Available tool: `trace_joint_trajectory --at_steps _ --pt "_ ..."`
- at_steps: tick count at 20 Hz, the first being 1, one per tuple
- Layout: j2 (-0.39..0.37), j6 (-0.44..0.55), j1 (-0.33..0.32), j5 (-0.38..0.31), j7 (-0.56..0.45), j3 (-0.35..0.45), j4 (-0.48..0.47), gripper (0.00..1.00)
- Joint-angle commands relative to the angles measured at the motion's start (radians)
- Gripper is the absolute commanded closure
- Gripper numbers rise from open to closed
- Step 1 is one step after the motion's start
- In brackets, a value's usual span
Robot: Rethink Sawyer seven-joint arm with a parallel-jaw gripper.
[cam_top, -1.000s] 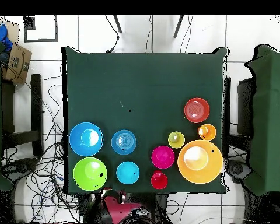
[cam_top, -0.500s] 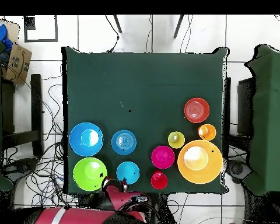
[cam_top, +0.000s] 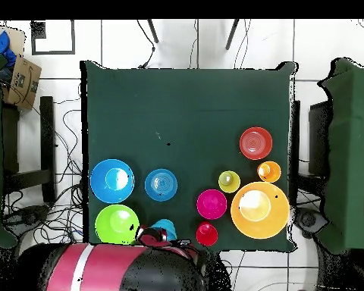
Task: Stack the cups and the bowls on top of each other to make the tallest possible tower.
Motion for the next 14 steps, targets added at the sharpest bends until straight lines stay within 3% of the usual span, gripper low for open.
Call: trace_joint_trajectory --at_steps 1,14 --pt "0.124 0.029 0.013 0.023 0.087 0.059 -0.173 0.0" --pt "0.146 0.0 0.023 0.022 0.114 0.059 -0.15 0.0"
